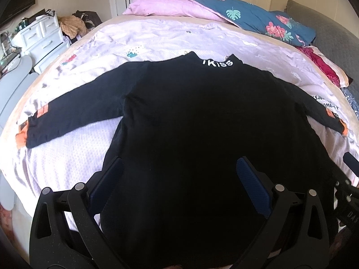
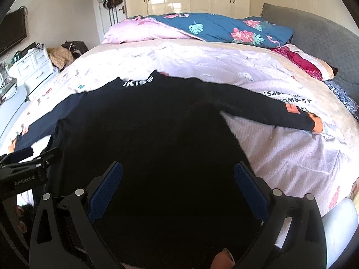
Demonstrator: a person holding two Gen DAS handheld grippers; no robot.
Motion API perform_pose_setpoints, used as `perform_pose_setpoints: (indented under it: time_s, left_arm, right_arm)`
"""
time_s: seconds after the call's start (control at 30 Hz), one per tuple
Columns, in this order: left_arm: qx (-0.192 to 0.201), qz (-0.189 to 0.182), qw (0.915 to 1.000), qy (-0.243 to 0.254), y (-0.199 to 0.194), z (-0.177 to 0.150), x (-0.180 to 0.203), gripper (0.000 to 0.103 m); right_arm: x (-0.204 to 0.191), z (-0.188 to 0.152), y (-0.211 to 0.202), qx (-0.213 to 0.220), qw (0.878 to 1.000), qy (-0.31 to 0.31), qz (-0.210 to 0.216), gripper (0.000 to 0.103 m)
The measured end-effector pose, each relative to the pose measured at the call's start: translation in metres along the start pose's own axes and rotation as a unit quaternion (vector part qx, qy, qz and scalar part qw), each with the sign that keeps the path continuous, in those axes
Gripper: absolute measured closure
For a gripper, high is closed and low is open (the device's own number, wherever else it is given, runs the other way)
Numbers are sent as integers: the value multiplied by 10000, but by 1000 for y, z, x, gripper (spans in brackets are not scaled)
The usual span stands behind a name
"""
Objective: Fold small clothes
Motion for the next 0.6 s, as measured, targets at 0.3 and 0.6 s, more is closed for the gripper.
perform_pose_setpoints:
  time_s: [0.3, 0.6]
  left_arm:
    - [-62, -22, 10000, -47, 19, 21, 5, 9]
    - [-99, -143, 9998, -93, 38, 41, 20, 9]
  right_arm:
    - [12, 22, 18, 71, 9998, 164, -106, 4]
    - [30, 41, 32, 132, 9989, 384, -215, 4]
Point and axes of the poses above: each gripper's, at about its wrist camera, not at the fingertips, and y roughly the way its jaws point, x to its right, z to its top, the point moved 3 cm from there along y, roughly the way its jaws point, and after that the axes turned 13 degrees about x, right-handed, at the moved point
